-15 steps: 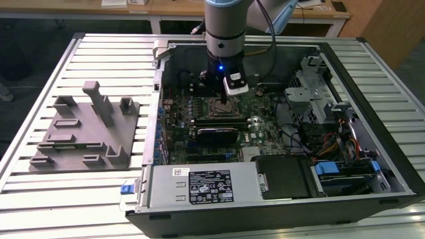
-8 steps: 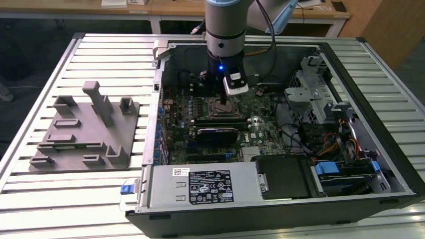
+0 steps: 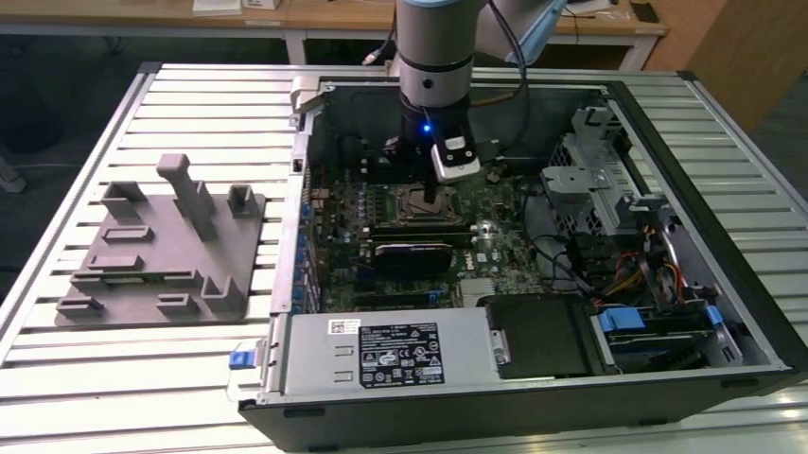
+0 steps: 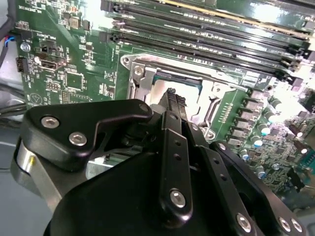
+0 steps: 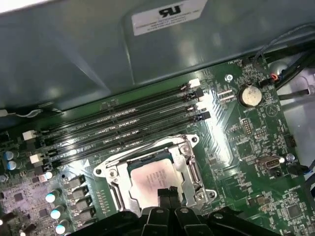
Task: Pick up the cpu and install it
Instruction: 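Install the first cpu locking lever, then install the second cpu locking lever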
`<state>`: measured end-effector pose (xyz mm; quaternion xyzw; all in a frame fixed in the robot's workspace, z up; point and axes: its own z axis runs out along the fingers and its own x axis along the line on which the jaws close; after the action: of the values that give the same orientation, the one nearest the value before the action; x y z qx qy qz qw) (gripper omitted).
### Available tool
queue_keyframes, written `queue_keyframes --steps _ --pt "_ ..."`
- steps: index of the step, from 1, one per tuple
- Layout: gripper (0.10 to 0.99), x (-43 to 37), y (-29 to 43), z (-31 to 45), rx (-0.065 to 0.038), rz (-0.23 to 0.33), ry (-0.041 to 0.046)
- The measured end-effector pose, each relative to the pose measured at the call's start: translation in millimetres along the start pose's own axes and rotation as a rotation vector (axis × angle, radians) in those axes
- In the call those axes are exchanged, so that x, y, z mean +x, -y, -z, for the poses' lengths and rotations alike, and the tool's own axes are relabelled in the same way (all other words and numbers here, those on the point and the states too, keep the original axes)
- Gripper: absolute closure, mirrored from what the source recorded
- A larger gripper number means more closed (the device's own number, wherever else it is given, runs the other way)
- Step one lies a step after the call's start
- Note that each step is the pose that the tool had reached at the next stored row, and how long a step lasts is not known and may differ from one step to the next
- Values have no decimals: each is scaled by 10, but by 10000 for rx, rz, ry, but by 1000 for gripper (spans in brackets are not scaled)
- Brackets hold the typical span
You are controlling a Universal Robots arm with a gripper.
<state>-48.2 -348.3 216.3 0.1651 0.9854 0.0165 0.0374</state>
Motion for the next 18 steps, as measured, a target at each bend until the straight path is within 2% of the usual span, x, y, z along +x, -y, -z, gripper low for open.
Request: queue_keyframes --steps 2,8,18 --pt "980 -2 -2 32 2 10 -3" --pt "980 -15 -10 221 -1 24 -3" --pt "980 -23 7 239 4 25 -1"
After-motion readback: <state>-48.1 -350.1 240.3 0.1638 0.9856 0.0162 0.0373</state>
